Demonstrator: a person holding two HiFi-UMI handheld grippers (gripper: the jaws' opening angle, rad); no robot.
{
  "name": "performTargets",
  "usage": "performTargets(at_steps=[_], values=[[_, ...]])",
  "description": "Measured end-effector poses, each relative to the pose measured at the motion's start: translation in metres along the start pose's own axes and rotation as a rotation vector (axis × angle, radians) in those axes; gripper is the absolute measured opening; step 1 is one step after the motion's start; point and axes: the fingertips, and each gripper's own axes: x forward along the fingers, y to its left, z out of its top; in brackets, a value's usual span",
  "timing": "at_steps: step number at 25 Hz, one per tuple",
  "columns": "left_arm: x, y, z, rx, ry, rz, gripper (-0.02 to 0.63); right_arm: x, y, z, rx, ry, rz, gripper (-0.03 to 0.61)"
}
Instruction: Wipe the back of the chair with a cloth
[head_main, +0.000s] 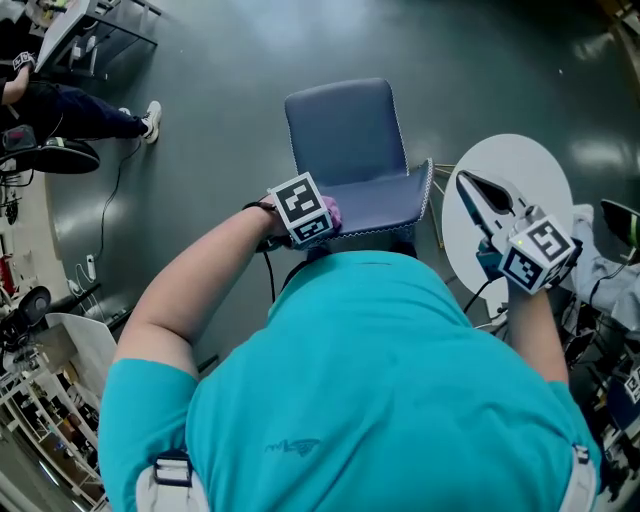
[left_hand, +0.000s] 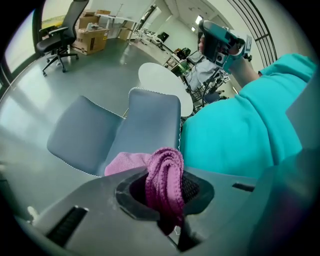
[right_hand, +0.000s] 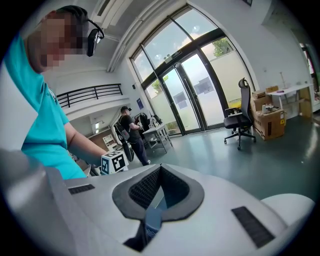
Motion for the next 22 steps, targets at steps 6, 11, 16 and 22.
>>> performTargets(at_steps=[6, 11, 16, 22], values=[[0.004, -0.014, 0.032, 0.044, 0.011, -0.021, 0.058, -0.017, -0.013, 0.006, 0.011, -0.005, -0.017, -0.008], [0.012, -0.013, 0.05, 0.07, -0.009, -0.049, 0.058, -0.016, -0.019, -0.001, 0.021, -0.008, -0.033, -0.008], [0.014, -0.015, 0.075, 0.075, -0.039, -0.101, 0.058, -0.022, -0.029, 0.0, 0.032, -0.007, -0.049, -0.008], [0.025, -0.02, 0.11, 0.0, -0.12, -0.209, 0.058, -0.038, -0.04, -0.011, 0.053, -0.005, -0.072, -0.008]])
